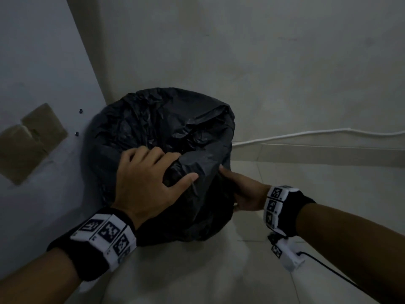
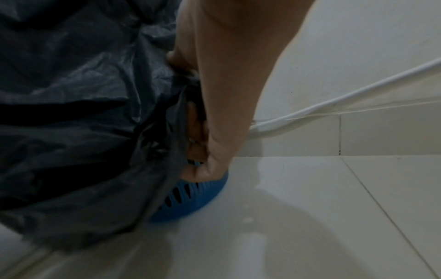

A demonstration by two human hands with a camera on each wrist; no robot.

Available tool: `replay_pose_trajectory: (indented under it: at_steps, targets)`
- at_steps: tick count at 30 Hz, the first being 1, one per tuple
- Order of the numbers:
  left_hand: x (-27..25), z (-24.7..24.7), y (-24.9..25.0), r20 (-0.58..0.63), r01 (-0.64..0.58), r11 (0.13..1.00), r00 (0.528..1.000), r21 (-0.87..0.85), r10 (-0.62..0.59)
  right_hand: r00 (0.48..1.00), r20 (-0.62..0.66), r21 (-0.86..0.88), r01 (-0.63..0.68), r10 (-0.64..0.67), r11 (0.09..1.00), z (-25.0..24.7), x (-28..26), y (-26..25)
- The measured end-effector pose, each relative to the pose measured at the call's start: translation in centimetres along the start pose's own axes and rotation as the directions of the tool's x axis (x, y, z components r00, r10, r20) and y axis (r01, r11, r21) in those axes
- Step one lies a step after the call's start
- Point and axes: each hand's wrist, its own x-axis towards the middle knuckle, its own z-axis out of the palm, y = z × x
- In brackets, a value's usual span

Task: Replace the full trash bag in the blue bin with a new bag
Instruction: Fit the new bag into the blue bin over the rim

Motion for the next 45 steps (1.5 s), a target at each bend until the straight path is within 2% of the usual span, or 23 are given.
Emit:
replay_pose_trajectory:
  at_steps: [4, 7, 10, 13, 15, 17, 21, 26, 29, 31, 33, 35, 38, 40, 42, 43, 45]
  targets:
    - [0.0, 0.5, -0.3, -0.077, -0.030, 0.999, 0.997, -0.019, 0.028, 0.988, 0.146, 0.123, 0.033, -0.051, 0.992, 0.9, -0.7, -0.6]
    - [-0.1, 0.6, -1.4, -0.125, -0.066, 0.997, 0.990, -0.029, 0.061, 0.983, 0.171, 0.137, 0.043, -0.066, 0.990, 1.2, -1.4, -0.4]
    - [-0.2, 0.6, -2.5, -0.146, -0.100, 0.993, 0.985, -0.058, 0.091, 0.992, 0.111, 0.106, 0.046, -0.058, 0.993, 1.2, -2.1, 0.1]
    - [-0.2, 0.6, -3.1, -0.161, -0.099, 0.990, 0.983, -0.095, 0.083, 0.994, -0.027, 0.055, 0.107, -0.106, 0.993, 1.4, -2.0, 0.0]
    - [-0.3, 0.6, -3.5, -0.168, -0.110, 0.987, 0.982, -0.113, 0.090, 0.974, -0.153, 0.074, 0.180, -0.167, 0.981, 1.3, -1.3, 0.1]
    - [-0.2, 0.6, -4.0, -0.170, -0.118, 0.985, 0.981, -0.129, 0.096, 0.944, -0.225, 0.125, 0.273, -0.241, 0.954, 1.6, -0.8, 0.2]
    - [-0.1, 0.7, -4.7, -0.136, -0.097, 0.989, 0.987, -0.108, 0.082, 0.940, -0.184, 0.319, 0.334, -0.288, 0.887, 3.1, -0.7, 1.7]
    - [-0.5, 0.4, -4.7, -0.093, -0.050, 0.994, 0.995, -0.101, 0.041, 0.921, -0.134, 0.531, 0.378, -0.365, 0.758, 3.7, -0.5, 4.7]
    - [-1.0, -0.1, -4.7, -0.084, -0.050, 0.994, 0.996, -0.097, 0.042, 0.921, -0.159, 0.621, 0.374, -0.356, 0.689, 3.7, 0.4, 5.9]
    - [-1.0, -0.8, -4.3, -0.076, -0.074, 0.991, 0.995, -0.111, 0.065, 0.928, -0.153, 0.644, 0.354, -0.339, 0.679, 4.0, 1.3, 6.5]
    - [-0.9, -1.4, -3.3, -0.056, -0.099, 0.983, 0.994, -0.153, 0.091, 0.938, -0.173, 0.607, 0.341, -0.299, 0.718, 4.4, 2.6, 7.4]
    - [-1.1, -1.9, -2.1, -0.030, -0.111, 0.975, 0.994, -0.190, 0.107, 0.929, -0.270, 0.521, 0.362, -0.253, 0.773, 4.9, 3.9, 8.1]
    - [-1.4, -2.5, -1.1, -0.011, -0.136, 0.973, 0.991, -0.188, 0.136, 0.853, -0.472, 0.328, 0.405, -0.223, 0.853, 5.7, 5.4, 8.5]
    - [-1.5, -2.8, -0.9, 0.025, -0.151, 0.974, 0.987, -0.166, 0.158, 0.816, -0.534, 0.233, 0.395, -0.223, 0.889, 6.0, 6.5, 8.7]
    - [-1.4, -3.0, -0.9, 0.071, -0.151, 0.979, 0.984, -0.139, 0.162, 0.784, -0.569, 0.075, 0.349, -0.247, 0.934, 6.1, 7.5, 8.8]
    - [-1.3, -3.1, -0.9, 0.091, -0.144, 0.981, 0.984, -0.127, 0.156, 0.766, -0.577, -0.059, 0.307, -0.284, 0.950, 6.0, 8.2, 8.9]
    - [-1.0, -3.4, -0.7, 0.120, -0.141, 0.984, 0.981, -0.110, 0.154, 0.746, -0.579, -0.339, 0.146, -0.328, 0.929, 5.9, 9.2, 9.5]
